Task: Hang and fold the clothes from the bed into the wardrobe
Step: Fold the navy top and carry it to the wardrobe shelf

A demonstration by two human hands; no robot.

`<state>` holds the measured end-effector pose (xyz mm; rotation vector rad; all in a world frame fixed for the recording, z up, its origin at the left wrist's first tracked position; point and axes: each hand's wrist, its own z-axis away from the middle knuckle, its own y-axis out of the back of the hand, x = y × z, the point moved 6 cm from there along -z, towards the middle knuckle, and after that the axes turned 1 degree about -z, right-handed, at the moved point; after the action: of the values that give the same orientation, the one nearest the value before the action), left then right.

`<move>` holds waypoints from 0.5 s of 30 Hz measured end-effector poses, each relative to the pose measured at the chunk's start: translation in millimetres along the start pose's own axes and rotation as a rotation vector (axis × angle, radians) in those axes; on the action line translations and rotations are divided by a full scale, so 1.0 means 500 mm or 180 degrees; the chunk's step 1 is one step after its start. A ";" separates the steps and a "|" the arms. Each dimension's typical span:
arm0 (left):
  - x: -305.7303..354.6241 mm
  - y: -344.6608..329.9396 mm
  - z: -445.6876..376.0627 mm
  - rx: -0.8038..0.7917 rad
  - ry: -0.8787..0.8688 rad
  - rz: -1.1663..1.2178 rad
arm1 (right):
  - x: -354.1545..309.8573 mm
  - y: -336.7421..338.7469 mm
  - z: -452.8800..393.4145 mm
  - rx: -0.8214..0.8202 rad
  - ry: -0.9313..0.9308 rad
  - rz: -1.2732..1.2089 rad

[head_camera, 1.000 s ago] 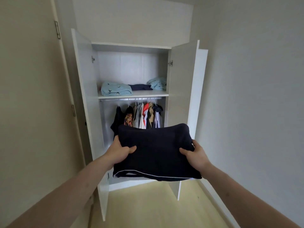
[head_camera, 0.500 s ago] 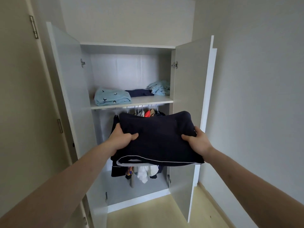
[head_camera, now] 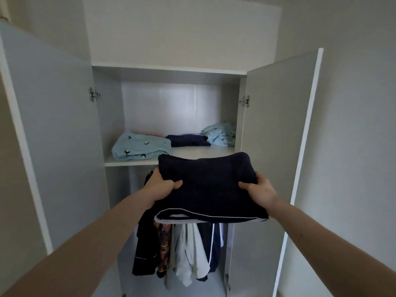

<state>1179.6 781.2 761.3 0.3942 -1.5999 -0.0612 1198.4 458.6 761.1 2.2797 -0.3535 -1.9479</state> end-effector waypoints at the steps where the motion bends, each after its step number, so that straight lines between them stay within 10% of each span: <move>1: 0.001 -0.004 -0.026 0.0024 0.0025 -0.0003 | 0.001 -0.004 -0.033 -0.0034 -0.0030 0.0012; 15: 0.038 -0.045 -0.410 0.0075 0.0015 0.0006 | 0.013 -0.091 -0.453 -0.0033 -0.0197 0.0112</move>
<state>1384.2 795.5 789.1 0.4107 -1.5974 -0.0399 1426.7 487.9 781.0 2.1956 -0.3862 -2.0017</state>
